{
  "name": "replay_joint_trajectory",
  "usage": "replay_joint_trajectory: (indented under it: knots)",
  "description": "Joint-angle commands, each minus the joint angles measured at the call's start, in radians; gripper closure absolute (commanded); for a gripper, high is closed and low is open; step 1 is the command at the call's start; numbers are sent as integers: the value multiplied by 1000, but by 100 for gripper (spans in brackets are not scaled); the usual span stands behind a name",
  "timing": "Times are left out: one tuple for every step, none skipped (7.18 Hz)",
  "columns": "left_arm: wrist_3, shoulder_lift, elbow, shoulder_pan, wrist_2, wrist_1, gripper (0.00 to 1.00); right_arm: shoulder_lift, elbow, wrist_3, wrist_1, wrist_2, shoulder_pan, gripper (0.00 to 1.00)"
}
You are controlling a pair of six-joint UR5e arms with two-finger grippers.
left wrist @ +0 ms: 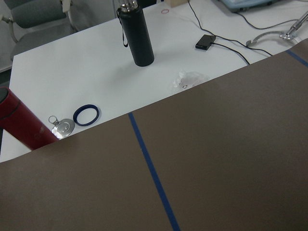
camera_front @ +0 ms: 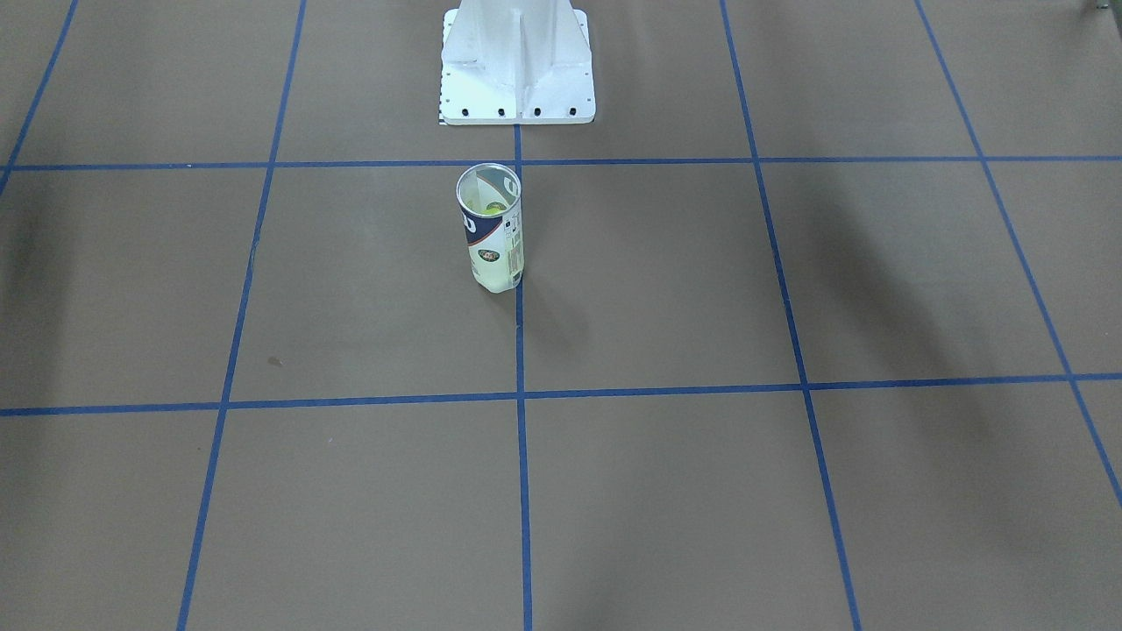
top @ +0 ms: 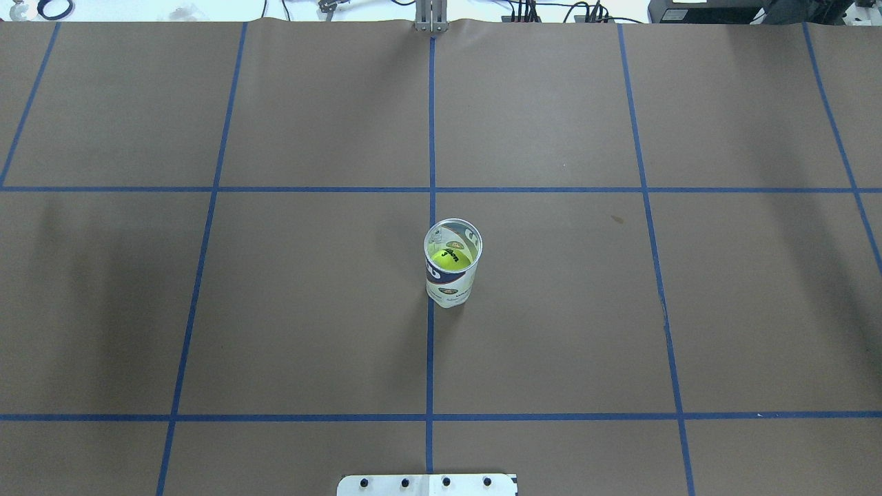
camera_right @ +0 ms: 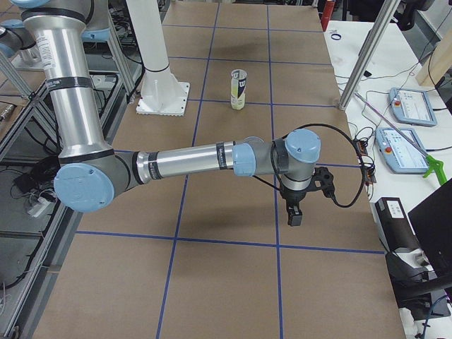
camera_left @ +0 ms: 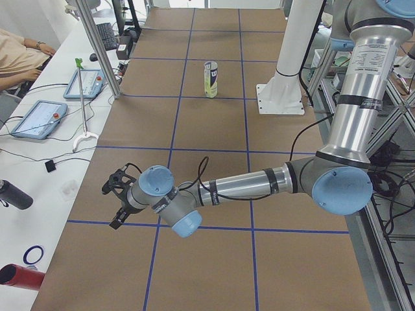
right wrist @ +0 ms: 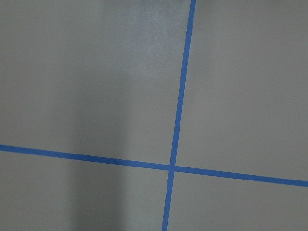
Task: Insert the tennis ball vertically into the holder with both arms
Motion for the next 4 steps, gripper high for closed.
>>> replay_joint_trajectory:
  knots:
    - [46, -62, -110, -28, -13, 410, 0, 0, 4, 0, 0, 1, 0, 0]
    - [119, -63, -114, -20, -13, 430, 0, -4, 1, 2, 17, 0, 0, 0]
    - [170, -66, -121, -17, -14, 485, 0, -26, -5, 8, 69, -5, 0, 0]
    - [181, -16, -105, -17, 77, 494, 0, -33, -34, 8, 102, -5, 0, 0]
